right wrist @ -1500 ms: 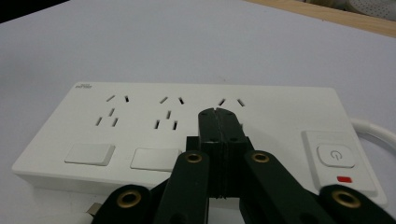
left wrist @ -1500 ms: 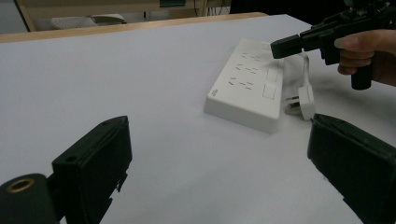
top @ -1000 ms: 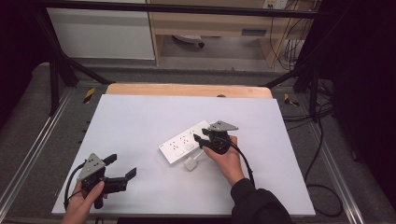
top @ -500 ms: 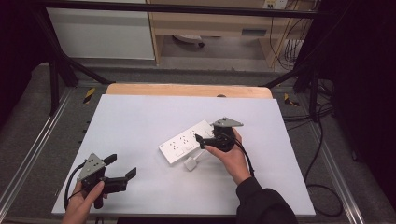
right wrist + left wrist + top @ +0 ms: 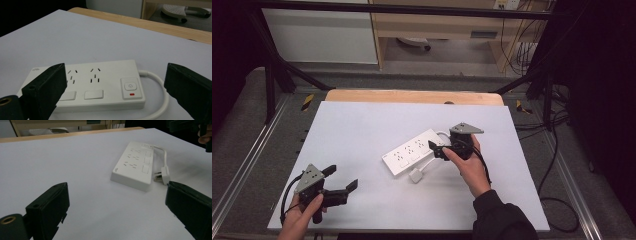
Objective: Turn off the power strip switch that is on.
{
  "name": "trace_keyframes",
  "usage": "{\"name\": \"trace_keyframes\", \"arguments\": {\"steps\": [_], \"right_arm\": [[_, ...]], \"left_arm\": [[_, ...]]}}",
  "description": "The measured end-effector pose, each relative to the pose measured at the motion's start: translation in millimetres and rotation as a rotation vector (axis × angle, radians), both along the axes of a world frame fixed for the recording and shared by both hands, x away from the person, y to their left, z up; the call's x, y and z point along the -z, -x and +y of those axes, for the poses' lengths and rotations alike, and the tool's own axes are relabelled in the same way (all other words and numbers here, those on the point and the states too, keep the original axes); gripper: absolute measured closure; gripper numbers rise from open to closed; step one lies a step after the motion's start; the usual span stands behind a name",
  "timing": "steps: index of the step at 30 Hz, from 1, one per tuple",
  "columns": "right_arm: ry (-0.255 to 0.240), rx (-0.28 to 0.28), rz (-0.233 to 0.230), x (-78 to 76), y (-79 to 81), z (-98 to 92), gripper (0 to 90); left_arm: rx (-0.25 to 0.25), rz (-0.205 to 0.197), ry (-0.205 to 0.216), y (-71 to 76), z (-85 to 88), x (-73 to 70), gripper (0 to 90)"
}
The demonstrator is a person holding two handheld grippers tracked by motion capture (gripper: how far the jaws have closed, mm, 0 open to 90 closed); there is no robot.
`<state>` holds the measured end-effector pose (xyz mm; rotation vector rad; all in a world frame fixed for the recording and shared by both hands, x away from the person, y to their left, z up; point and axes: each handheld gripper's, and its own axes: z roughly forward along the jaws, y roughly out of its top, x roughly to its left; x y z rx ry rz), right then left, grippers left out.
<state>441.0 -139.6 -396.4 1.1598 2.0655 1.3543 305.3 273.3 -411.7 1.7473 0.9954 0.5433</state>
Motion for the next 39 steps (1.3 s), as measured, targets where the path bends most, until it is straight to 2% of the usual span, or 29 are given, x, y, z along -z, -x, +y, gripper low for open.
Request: {"name": "trace_keyframes", "arguments": {"steps": [7,22,39], "right_arm": [[-0.021,0.011,0.009,-3.3,1.1,-12.6,4.0],[-0.048,0.063,-0.04,-12.1,4.1,-40.6,4.8],[-0.054,0.074,-0.036,-17.4,11.7,-62.5,4.5]], "left_arm": [[0.004,0.004,0.003,-0.1,-0.4,0.3,5.2],[-0.002,0.002,0.0,-0.2,0.6,0.0,5.2],[0.0,0.005,0.003,-0.4,0.0,0.6,5.2]]}}
